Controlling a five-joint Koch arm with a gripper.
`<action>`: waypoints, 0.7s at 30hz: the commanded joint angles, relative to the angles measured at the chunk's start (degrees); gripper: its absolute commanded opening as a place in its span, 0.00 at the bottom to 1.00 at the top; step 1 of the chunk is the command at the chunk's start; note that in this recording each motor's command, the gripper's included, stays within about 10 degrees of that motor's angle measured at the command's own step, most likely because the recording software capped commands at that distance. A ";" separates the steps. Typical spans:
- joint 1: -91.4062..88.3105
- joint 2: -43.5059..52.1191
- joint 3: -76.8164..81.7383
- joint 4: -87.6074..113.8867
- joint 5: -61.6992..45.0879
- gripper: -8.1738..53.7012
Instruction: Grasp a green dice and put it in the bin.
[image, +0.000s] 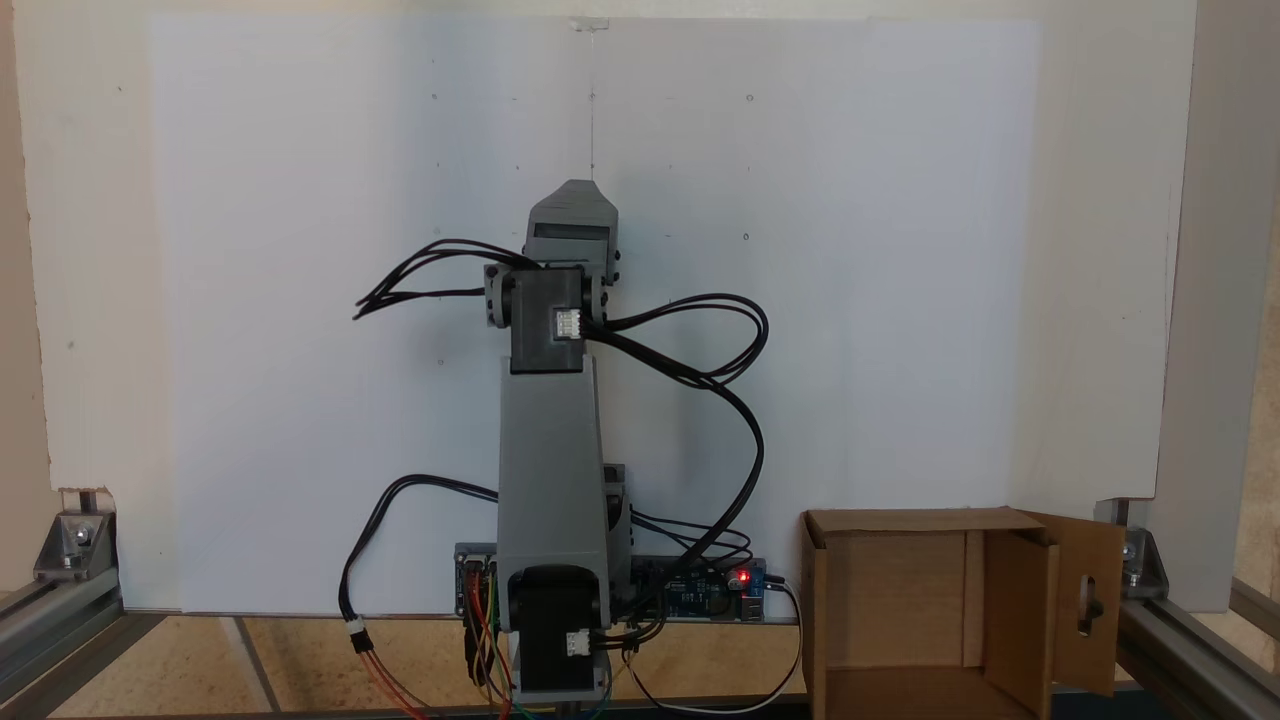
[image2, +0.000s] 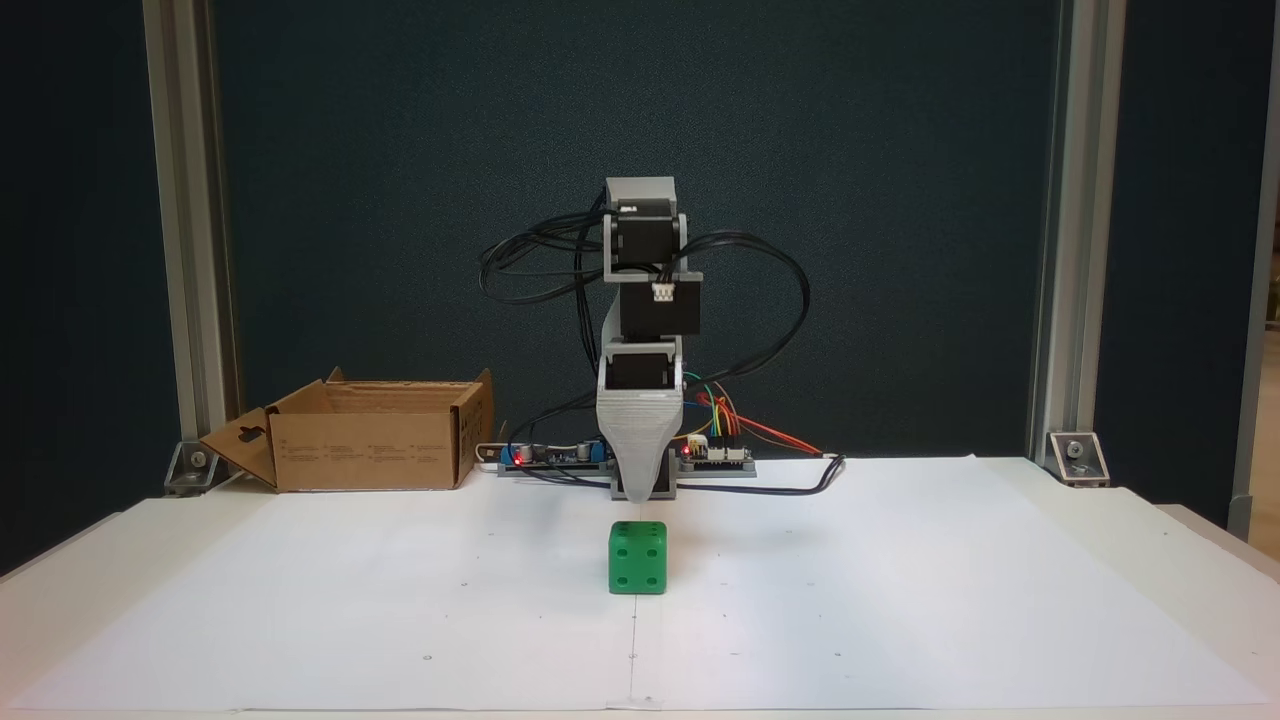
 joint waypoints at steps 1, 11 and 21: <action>-0.62 -0.09 -3.60 -1.14 2.46 0.83; -0.53 -3.60 -3.60 -3.43 2.46 0.83; -0.53 -6.24 -3.43 -3.87 2.46 0.83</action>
